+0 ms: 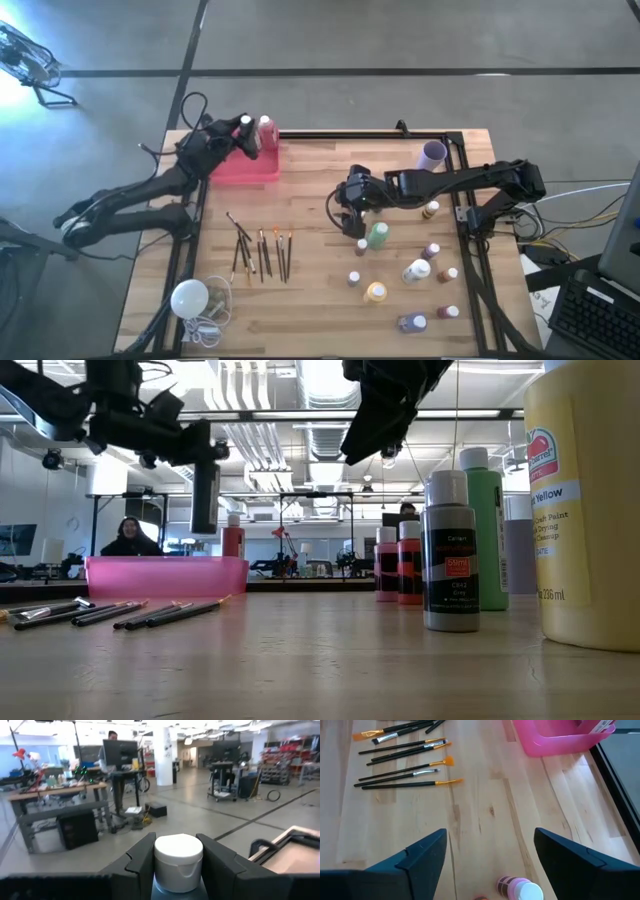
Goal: Pick & Place Paint Supplies
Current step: Put the large black paint bottle into the pink bin
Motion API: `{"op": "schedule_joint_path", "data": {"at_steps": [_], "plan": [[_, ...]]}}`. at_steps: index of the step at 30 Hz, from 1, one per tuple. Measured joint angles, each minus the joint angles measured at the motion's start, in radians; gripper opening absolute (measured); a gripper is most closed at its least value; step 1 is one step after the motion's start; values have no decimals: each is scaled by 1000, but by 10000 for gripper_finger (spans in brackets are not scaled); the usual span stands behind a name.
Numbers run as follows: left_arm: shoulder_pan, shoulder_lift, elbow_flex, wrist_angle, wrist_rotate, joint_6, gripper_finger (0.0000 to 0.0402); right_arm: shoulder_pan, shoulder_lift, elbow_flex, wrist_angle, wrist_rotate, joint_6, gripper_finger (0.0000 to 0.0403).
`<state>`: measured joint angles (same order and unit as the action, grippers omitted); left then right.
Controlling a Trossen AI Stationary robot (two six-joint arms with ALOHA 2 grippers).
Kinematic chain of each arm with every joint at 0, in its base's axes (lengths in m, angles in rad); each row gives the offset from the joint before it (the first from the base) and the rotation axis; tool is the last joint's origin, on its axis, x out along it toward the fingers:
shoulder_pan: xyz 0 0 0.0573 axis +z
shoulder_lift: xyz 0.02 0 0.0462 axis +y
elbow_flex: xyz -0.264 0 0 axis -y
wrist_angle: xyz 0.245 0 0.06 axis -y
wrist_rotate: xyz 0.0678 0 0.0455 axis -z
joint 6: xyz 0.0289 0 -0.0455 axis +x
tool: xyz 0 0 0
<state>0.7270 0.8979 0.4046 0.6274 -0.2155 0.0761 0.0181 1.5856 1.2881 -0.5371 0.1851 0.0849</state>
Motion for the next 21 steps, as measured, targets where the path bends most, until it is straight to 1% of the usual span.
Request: {"op": "schedule_joint_path", "data": {"at_steps": [4,9,15,21], "plan": [[17,72,0,66,2,-2,135,0,0,0,1,0,1,286],[45,138,0,146,-30,-27,135,0,0,0,-2,-1,2,280],[77,186,-4,174,-36,-49,135,1,0,0,-3,-1,1,271],[114,236,-63,329,-40,-55,135,1,0,-2,-3,-1,1,264]]}}
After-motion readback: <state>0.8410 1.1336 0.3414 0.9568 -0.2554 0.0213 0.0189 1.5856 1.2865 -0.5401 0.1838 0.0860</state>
